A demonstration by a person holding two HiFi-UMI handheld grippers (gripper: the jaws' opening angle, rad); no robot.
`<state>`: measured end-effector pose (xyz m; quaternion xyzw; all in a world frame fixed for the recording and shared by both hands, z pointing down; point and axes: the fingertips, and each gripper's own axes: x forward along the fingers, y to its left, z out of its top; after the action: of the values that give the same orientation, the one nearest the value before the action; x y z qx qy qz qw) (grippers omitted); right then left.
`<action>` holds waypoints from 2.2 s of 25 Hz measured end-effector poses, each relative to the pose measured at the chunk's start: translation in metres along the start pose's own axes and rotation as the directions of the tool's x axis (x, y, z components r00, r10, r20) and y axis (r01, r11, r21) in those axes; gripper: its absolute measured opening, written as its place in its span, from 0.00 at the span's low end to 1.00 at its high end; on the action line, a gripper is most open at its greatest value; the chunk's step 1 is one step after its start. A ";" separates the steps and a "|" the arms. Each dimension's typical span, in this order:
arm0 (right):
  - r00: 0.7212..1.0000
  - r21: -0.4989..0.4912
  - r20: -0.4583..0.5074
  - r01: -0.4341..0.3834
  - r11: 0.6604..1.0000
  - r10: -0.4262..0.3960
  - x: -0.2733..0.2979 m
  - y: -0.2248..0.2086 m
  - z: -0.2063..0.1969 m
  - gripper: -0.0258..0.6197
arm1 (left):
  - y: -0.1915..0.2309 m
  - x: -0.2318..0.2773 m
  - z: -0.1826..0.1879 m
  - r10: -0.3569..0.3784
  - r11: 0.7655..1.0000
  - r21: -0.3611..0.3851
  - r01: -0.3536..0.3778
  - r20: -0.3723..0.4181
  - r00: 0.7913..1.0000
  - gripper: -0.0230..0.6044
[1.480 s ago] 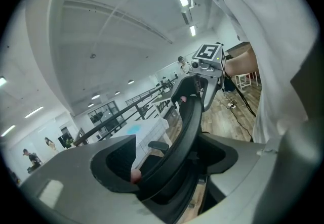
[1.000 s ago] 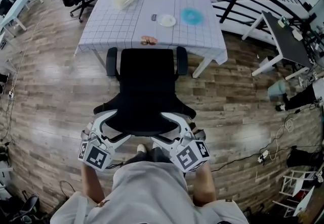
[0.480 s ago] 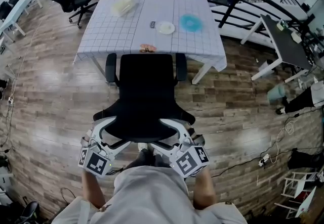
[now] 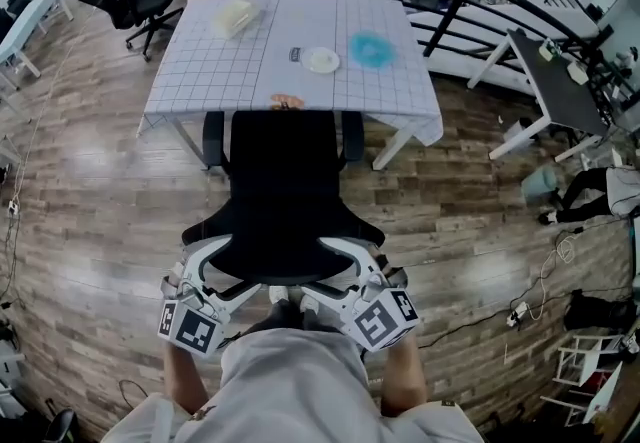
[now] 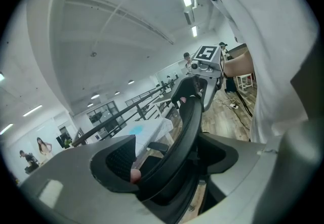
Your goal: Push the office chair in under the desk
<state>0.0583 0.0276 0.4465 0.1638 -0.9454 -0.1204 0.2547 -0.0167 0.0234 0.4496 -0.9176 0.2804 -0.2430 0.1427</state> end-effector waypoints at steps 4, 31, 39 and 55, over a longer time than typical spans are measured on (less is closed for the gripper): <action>1.000 0.001 0.000 0.003 1.000 -0.003 0.004 -0.009 0.000 0.58 | 0.009 0.004 -0.001 0.000 1.000 0.007 0.000 0.008 1.000 0.65; 1.000 -0.006 0.006 -0.028 1.000 0.028 0.014 -0.052 -0.013 0.59 | 0.039 0.037 -0.003 -0.006 1.000 -0.025 0.006 -0.012 1.000 0.66; 0.999 -0.020 0.009 -0.036 0.999 0.036 0.015 -0.066 -0.018 0.59 | 0.048 0.050 -0.004 -0.003 0.999 -0.035 0.002 -0.022 1.000 0.66; 1.000 -0.009 0.014 -0.028 1.000 0.028 0.036 -0.099 -0.016 0.59 | 0.083 0.063 -0.011 0.002 1.000 -0.029 -0.002 -0.012 1.000 0.66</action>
<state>0.0614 -0.0786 0.4453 0.1488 -0.9489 -0.1220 0.2503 -0.0137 -0.0815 0.4491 -0.9179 0.2856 -0.2441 0.1279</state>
